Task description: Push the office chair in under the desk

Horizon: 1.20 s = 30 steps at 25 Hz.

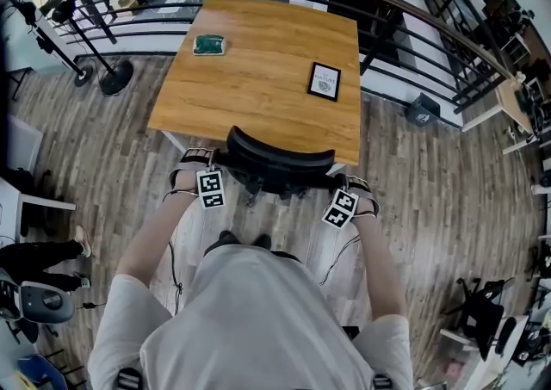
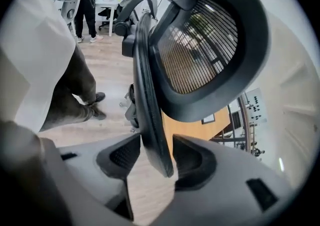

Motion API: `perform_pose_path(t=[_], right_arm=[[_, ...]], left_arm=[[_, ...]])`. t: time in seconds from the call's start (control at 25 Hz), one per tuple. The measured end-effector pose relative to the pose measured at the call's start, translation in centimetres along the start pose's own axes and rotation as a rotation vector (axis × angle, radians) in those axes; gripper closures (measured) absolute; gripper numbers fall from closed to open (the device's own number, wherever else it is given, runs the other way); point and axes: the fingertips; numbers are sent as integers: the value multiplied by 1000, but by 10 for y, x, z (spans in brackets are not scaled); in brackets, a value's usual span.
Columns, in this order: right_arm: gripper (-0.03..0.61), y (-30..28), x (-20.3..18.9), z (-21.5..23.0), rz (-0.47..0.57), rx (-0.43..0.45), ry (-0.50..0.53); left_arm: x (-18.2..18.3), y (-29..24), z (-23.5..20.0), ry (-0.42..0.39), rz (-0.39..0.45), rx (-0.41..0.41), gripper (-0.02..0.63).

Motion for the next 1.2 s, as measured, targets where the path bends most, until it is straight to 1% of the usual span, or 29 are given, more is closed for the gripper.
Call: perform_pose_path(t=[0.12,0.2,0.36,0.48,0.64,0.76,0.88,1.0,1.12,1.2], right_arm=[[393,15,1,0,39,50,-87],[393,28,5,2,79,67,-145],[393,57,22,11,186,72,-256],[394,77,38,20,301,50,-359],[394,104,63,25,455,16,-486],[394,122,77,30,553,-9,-553],[401,138,88,35,619,-43,-605],[420,144,91,36,628,-72,-666],[430,148,93,34,629,-89,-716],[441,155,97,33,656,-104,-738]], left_arm=[[2,10,1,47,5,-40,360],[4,19,0,83,13,-69,360],[14,36,-9,200,45,-118,370],[29,47,-19,317,88,-142,390],[41,67,-36,511,158,-175,422],[44,75,-50,665,200,-191,440],[49,81,-65,784,247,-191,454],[53,89,-79,843,294,-167,477],[56,99,-91,872,345,-147,499],[57,107,-97,894,377,-139,515]])
Point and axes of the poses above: the fingertips, and each gripper's own axes: y backward along the fingers, z to its right, x out of its top, and after that the axes turned 11 degrees about x, right-handed
